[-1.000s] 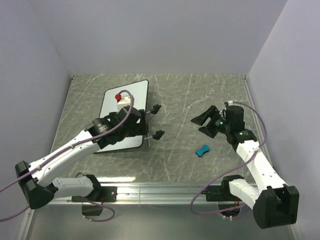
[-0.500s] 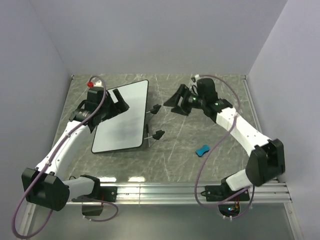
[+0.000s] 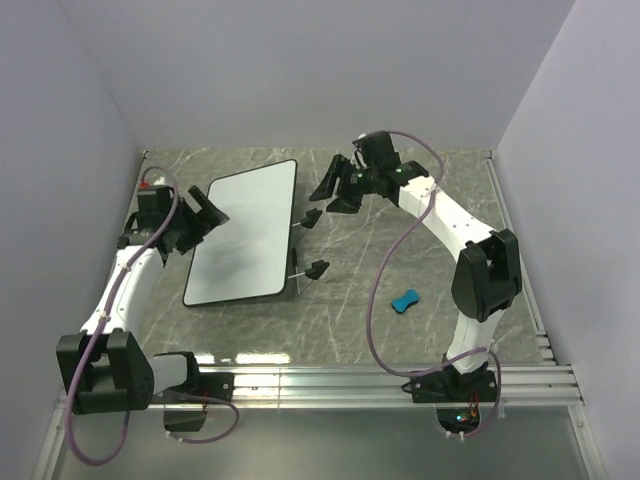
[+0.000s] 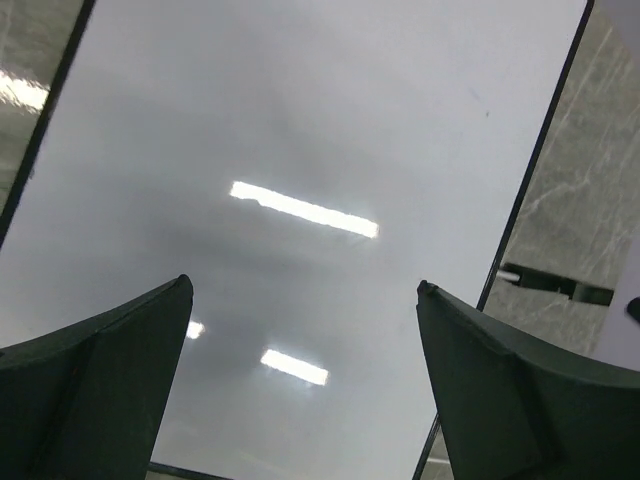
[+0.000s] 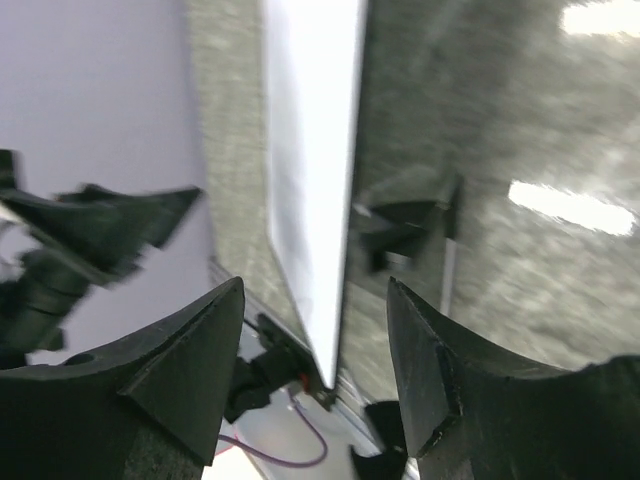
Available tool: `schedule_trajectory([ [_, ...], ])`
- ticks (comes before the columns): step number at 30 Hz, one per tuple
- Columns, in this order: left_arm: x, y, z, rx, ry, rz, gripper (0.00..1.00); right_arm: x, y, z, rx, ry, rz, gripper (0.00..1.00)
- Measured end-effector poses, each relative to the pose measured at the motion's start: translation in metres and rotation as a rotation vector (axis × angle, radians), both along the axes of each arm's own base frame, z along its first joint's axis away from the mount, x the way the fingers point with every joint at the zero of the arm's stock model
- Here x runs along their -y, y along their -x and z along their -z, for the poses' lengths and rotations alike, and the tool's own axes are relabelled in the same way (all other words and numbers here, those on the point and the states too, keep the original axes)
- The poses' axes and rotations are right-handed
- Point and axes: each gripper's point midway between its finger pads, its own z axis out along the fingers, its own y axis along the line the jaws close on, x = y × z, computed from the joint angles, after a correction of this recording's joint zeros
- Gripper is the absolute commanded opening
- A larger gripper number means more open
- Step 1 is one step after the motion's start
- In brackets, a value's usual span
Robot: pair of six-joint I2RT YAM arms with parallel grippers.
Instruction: Erase the whiteboard
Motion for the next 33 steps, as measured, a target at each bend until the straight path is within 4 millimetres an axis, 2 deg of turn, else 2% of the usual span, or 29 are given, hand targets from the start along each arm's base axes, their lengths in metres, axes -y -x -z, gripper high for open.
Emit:
schedule_trajectory([
  [5, -0.034, -0.020, 0.001, 0.024, 0.057, -0.062, 0.98, 0.009, 0.007, 0.021, -0.058, 0.085, -0.008, 0.54],
  [9, -0.039, -0.038, -0.002, 0.044, 0.058, -0.040, 0.97, 0.009, 0.007, 0.022, -0.061, 0.101, -0.029, 0.38],
  [14, -0.036, -0.053, -0.007, 0.082, 0.065, -0.002, 0.96, 0.008, 0.011, 0.022, -0.069, 0.099, -0.049, 0.40],
  [22, -0.033, -0.058, 0.003, 0.066, 0.088, 0.020, 0.95, 0.011, 0.016, 0.023, -0.079, 0.117, -0.070, 0.46],
  [26, -0.032, -0.058, 0.004, 0.065, 0.092, 0.025, 0.95, 0.006, 0.006, 0.020, -0.061, 0.114, -0.075, 0.46],
  [30, -0.031, -0.058, 0.004, 0.065, 0.091, 0.027, 0.95, 0.001, -0.003, 0.025, -0.063, 0.123, -0.085, 0.44],
  [31, -0.032, -0.058, 0.004, 0.065, 0.091, 0.027, 0.95, 0.000, -0.005, 0.027, -0.066, 0.128, -0.089, 0.42],
  [32, -0.032, -0.058, 0.004, 0.065, 0.091, 0.027, 0.95, -0.001, -0.007, 0.030, -0.070, 0.134, -0.093, 0.29],
  [33, -0.032, -0.058, 0.004, 0.064, 0.091, 0.027, 0.95, -0.002, -0.009, 0.032, -0.068, 0.139, -0.098, 0.23],
])
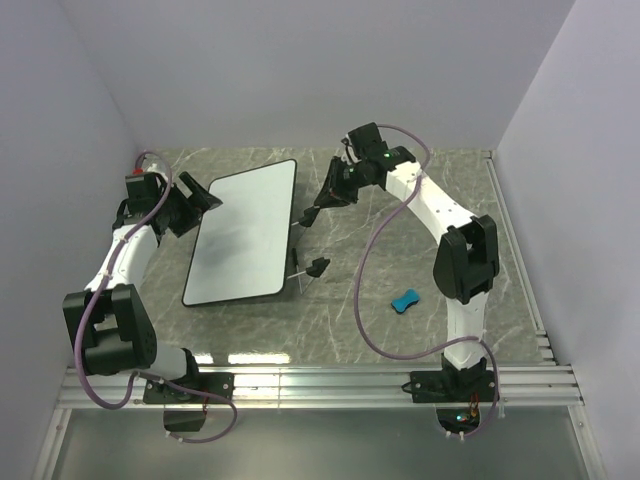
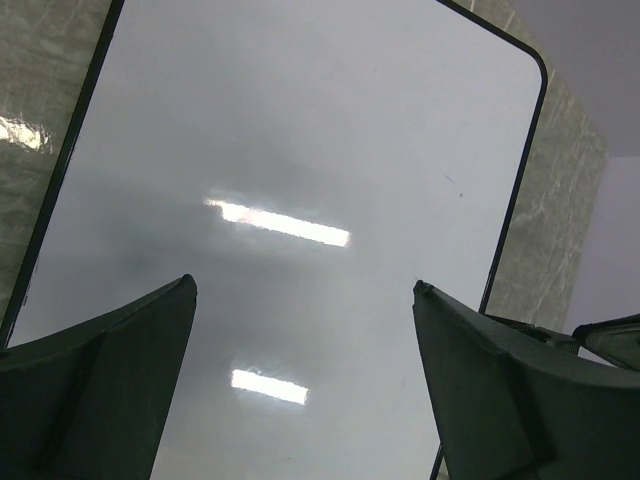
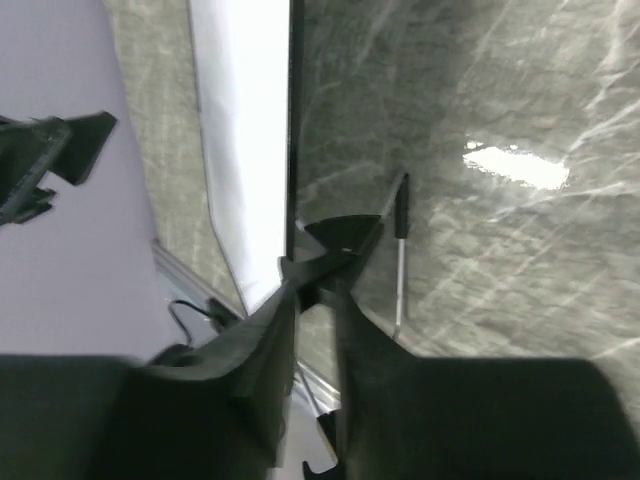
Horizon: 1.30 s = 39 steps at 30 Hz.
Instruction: Erase the whiteboard
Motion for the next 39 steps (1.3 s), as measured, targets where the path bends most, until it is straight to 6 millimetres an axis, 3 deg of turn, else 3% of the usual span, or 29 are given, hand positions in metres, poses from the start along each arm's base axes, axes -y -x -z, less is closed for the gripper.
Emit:
schedule_trajectory([
  [2, 0.000, 0.000, 0.000, 0.000, -0.001, 0.000, 0.94, 0.000, -0.002, 0.001, 0.005, 0.005, 0.001, 0.10],
  [5, 0.000, 0.001, 0.000, -0.004, -0.001, -0.001, 0.95, -0.003, 0.000, -0.001, 0.008, 0.002, -0.009, 0.01],
  [14, -0.001, 0.010, -0.011, 0.010, -0.018, -0.008, 0.95, -0.012, 0.007, -0.016, 0.035, -0.024, -0.035, 0.00],
  [20, -0.003, 0.015, -0.008, -0.009, -0.033, -0.015, 0.94, -0.017, 0.014, -0.020, 0.043, -0.052, -0.053, 0.00],
  [23, -0.003, 0.019, -0.006, -0.027, -0.034, -0.018, 0.94, -0.014, 0.024, -0.006, 0.017, -0.042, -0.061, 0.00],
  [29, -0.005, 0.029, -0.012, -0.039, -0.054, -0.024, 0.93, -0.001, 0.051, 0.047, -0.087, 0.007, -0.072, 0.00],
  [36, -0.002, 0.036, -0.013, -0.054, -0.073, -0.020, 0.92, 0.032, 0.070, 0.093, -0.163, 0.044, -0.028, 0.00],
  [37, -0.001, 0.037, -0.012, -0.059, -0.076, -0.017, 0.92, 0.041, 0.070, 0.095, -0.171, 0.041, -0.011, 0.02],
  [39, 0.000, 0.038, -0.011, -0.066, -0.080, -0.014, 0.93, 0.052, 0.065, 0.092, -0.167, 0.035, 0.016, 0.22],
])
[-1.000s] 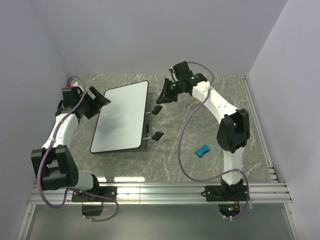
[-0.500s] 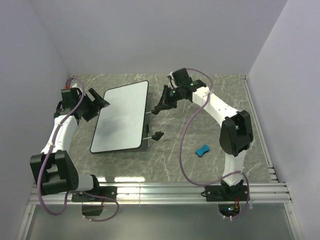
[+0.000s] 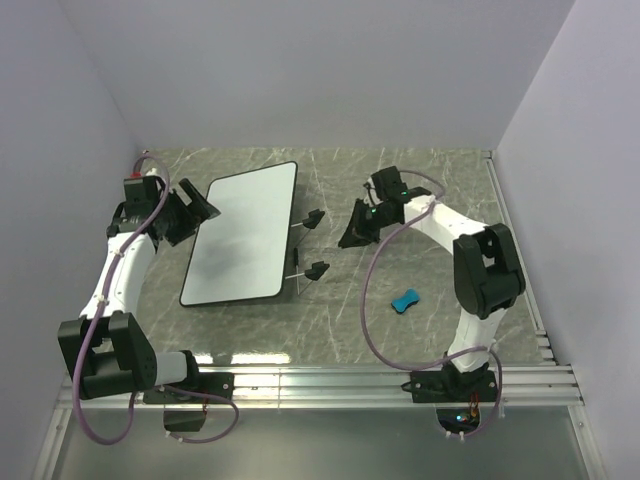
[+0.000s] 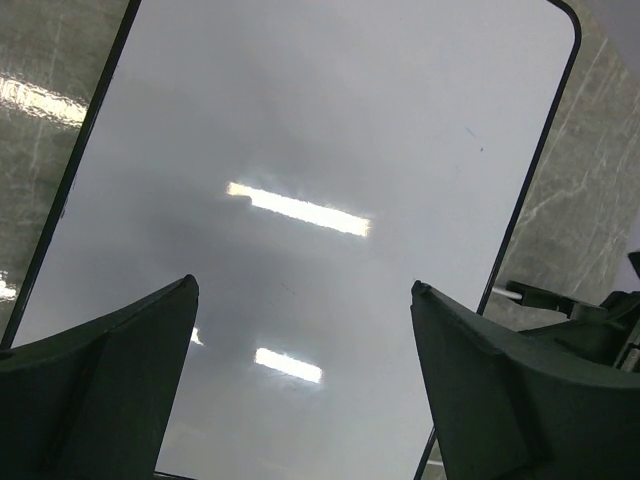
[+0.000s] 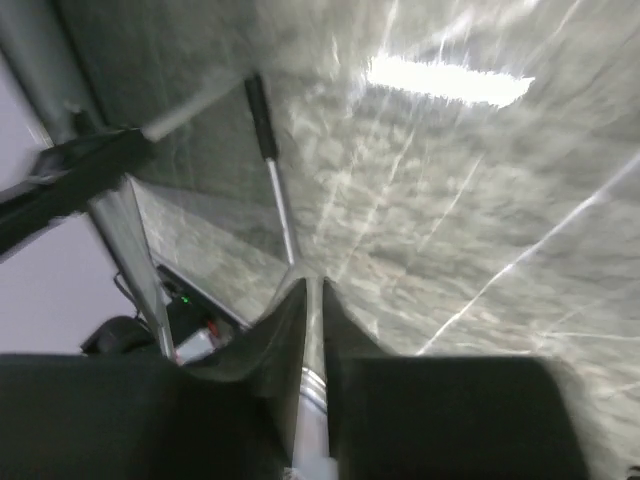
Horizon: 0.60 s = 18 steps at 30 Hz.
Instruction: Erase the whiteboard
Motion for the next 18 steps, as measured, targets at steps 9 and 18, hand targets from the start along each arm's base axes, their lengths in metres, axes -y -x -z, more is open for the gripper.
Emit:
schedule_trajectory([
  [9, 0.012, -0.006, -0.008, 0.020, -0.002, 0.035, 0.93, -0.016, -0.026, -0.083, 0.238, -0.089, -0.038, 1.00],
  [18, 0.026, -0.009, -0.010, 0.022, -0.002, 0.075, 0.93, -0.040, -0.054, -0.121, 0.346, -0.125, -0.069, 1.00],
])
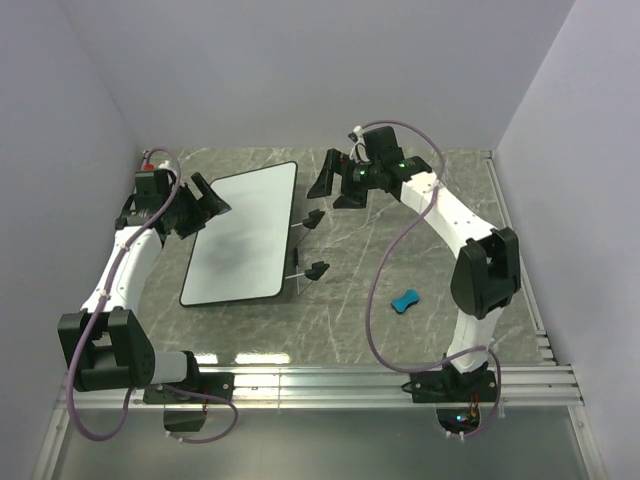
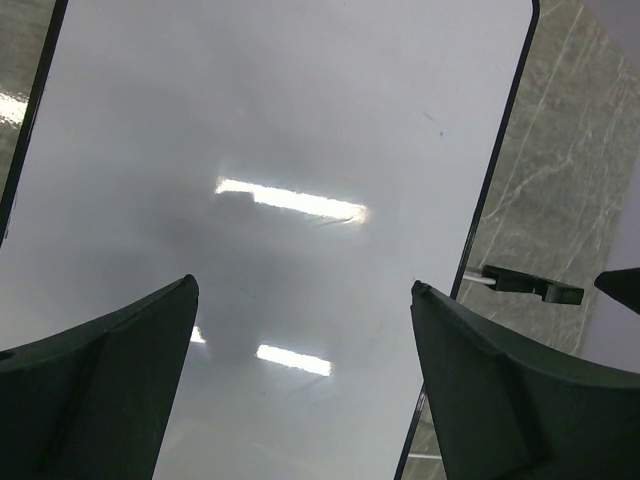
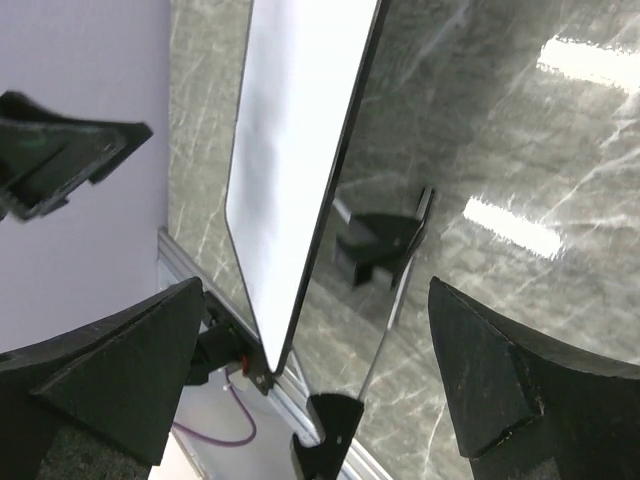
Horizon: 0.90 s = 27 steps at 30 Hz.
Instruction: Erase the whiteboard
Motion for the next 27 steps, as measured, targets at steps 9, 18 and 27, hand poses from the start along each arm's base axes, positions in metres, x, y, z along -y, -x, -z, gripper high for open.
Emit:
schedule_trajectory([
  [9, 0.038, 0.007, -0.020, 0.045, -0.101, 0.120, 0.94, -0.018, 0.005, 0.041, -0.092, 0.084, -0.033, 1.00],
  [18, 0.110, 0.072, -0.091, 0.311, -0.219, 0.318, 0.99, 0.004, 0.027, 0.082, -0.173, 0.182, -0.020, 1.00],
  [27, 0.174, 0.128, -0.009, 0.093, -0.454, 0.513, 0.99, 0.038, 0.054, 0.087, -0.201, 0.234, 0.029, 1.00],
])
